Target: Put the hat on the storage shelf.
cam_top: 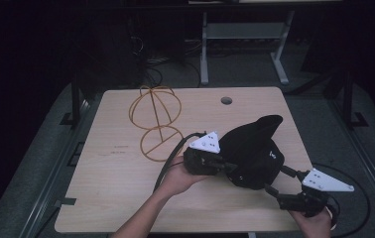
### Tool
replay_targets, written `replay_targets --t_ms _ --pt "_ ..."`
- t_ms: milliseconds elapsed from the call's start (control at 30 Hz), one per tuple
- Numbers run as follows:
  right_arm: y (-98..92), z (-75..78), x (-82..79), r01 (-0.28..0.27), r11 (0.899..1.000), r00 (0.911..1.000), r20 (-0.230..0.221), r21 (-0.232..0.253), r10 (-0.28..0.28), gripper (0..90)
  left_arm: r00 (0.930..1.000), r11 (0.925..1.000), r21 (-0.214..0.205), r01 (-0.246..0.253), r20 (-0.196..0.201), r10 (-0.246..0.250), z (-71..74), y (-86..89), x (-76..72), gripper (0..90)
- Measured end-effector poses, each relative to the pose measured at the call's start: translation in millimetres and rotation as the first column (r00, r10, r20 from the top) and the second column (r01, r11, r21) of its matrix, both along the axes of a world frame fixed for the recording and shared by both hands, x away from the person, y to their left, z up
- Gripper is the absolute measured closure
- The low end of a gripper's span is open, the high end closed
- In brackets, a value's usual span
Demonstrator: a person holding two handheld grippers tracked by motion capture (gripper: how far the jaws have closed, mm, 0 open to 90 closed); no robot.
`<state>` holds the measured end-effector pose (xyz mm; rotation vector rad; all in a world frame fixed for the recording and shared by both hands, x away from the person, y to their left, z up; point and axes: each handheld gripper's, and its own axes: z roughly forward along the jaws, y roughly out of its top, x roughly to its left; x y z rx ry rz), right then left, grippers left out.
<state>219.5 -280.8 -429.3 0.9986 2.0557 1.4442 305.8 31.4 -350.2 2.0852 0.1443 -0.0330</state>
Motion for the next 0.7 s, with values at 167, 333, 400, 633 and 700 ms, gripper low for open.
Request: replay_targets --t_ms 167,333,400,633,700 --pt "6.0 -0.6 9.5 0.003 1.000 1.0000 0.001 -0.024 -0.003 17.3 0.9999 0.9999 0.000 0.014 0.005 -0.014 1.8 -3.6 -0.3 86.2" --pt "11.7 -4.1 18.0 -0.047 0.998 0.9989 -0.004 -0.038 0.047 38.3 0.9995 0.9996 0.003 0.028 0.011 -0.028 1.8 -6.8 -0.5 86.3" --pt "14.2 -6.1 21.0 -0.072 0.997 0.9974 -0.007 -0.035 0.072 48.3 0.9996 0.9996 0.004 0.028 0.009 -0.028 1.8 -6.3 -0.4 86.4" --pt "14.8 -6.7 21.8 -0.104 0.994 0.9944 0.012 -0.013 0.105 75.0 1.0000 1.0000 0.002 0.009 0.003 -0.009 2.3 -1.0 1.8 86.3" --pt "13.2 -6.4 20.8 -0.115 0.993 0.9931 0.022 -0.005 0.115 81.7 1.0000 1.0000 0.005 0.006 0.005 -0.006 2.1 -0.1 1.5 86.2"
